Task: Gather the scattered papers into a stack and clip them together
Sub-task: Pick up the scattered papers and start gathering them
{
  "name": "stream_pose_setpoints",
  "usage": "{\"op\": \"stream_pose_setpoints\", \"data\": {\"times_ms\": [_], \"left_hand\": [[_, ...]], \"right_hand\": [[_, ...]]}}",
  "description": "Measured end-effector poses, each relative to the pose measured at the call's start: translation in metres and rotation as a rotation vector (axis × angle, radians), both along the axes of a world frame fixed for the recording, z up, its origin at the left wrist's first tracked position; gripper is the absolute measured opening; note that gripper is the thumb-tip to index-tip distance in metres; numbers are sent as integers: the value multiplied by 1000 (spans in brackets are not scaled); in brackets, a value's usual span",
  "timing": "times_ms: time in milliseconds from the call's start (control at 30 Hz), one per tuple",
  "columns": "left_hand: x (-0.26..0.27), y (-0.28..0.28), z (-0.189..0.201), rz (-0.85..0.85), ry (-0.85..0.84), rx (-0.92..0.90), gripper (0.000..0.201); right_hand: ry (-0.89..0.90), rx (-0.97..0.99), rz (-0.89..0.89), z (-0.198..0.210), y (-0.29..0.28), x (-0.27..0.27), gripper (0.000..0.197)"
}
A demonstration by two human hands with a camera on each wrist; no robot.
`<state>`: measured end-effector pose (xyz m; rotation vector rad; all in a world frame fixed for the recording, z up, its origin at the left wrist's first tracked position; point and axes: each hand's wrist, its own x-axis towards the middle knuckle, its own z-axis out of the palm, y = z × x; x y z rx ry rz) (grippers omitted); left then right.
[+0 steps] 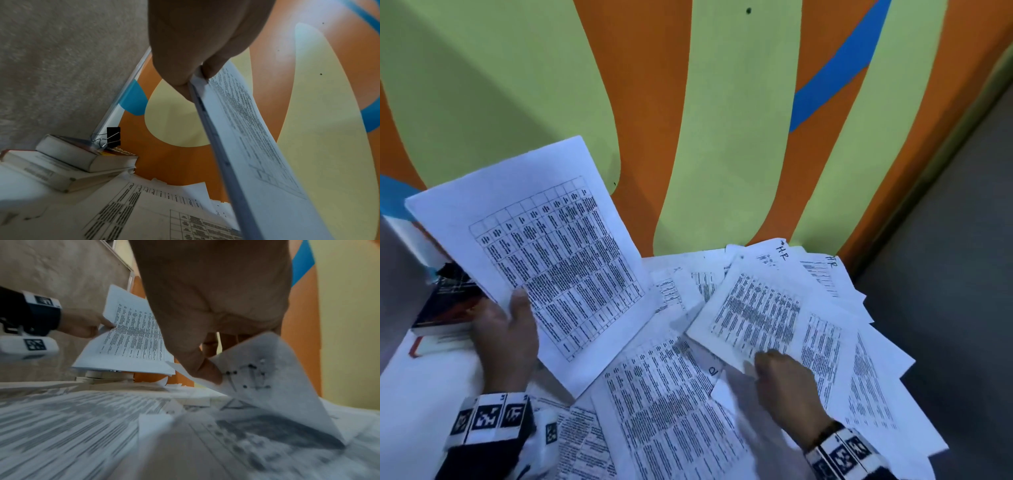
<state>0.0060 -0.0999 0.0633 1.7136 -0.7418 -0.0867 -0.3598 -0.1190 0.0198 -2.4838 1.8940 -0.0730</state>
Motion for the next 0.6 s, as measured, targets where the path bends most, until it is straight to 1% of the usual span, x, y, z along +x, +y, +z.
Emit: {"op": "stream_pose_setpoints", "data": {"times_ms": [33,67,100,133,167,200,233,267,300,333,367,467,533,600], "left_hand": [[-2,-2,-1,0,-4,-3,38],[-4,-4,-2,-13,-1,-9,34],[-7,-6,-2,-29,-3,-7,30],[-10,-7,-1,-47,-3,-6,25],[-12,-9,-3,-65,-9,-9,23],[-13,-10,-4,-68,-21,-18,24],[-14,-11,-5,-73,-14,-20,25],[-16,-12,-4,-74,1,-23,23],[-18,-11,-5,-81,14,-13,22],[-21,-11,-5,-80,10,-7,24],[-21,-10,-6,-80,4,6,28],[-26,-8,-3,-79,6,30,33],[-28,-6,-3,-76,20,15,32],[-29,-4,-1,-70,10,9,31]], "right_hand": [[13,118,-11,-3,10,-14,17],[19,236,-33,-4,15,-26,15],[-8,370,-58,-1,17,-36,26],[-97,492,-98,1,15,-45,37],[-211,527,-174,3,13,-54,48],[-318,474,-296,0,4,-65,62],[-365,356,-439,-4,-7,-75,84],[-375,285,-573,-8,-16,-85,107],[-348,288,-691,-13,-25,-91,122],[-317,317,-787,-19,-33,-96,126],[-290,350,-860,-22,-40,-97,124],[-294,353,-925,-28,-55,-85,124],[-383,286,-955,-33,-61,-80,123],[-518,206,-926,-36,-61,-80,116]]}}
